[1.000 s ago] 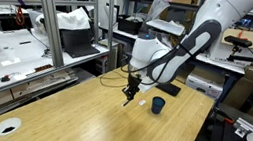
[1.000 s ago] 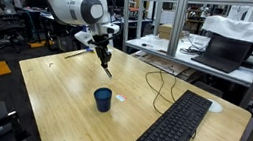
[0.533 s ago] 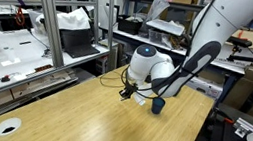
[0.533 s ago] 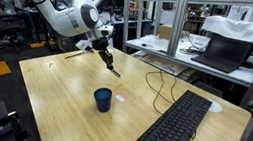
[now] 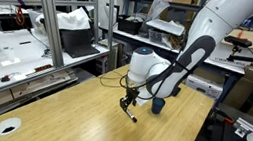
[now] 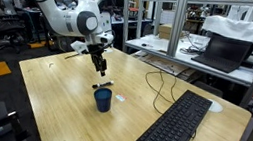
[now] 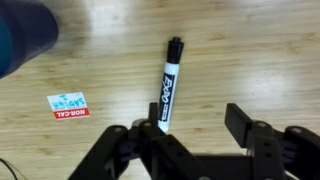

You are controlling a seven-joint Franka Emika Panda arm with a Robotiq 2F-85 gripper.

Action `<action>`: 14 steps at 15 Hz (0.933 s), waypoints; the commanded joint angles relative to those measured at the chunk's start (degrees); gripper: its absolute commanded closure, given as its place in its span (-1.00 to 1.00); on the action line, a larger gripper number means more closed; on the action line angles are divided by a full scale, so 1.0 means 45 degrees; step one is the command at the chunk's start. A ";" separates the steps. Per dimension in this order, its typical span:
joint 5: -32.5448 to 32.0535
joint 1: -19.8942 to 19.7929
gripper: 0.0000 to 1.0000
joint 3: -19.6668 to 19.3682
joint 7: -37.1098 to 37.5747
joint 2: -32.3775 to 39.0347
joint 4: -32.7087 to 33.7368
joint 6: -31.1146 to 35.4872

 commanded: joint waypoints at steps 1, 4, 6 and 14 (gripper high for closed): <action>0.1931 -0.1916 -0.96 0.1609 -0.2502 -0.0523 0.0506 -0.2919; 0.2846 -0.2704 -1.00 0.1677 -0.3428 -0.0849 0.1372 -0.5962; 0.3083 -0.3044 -1.00 0.1520 -0.3671 -0.1118 0.2031 -0.7791; 0.3510 -0.3759 -1.00 0.1221 -0.3507 -0.1696 0.3656 -1.0968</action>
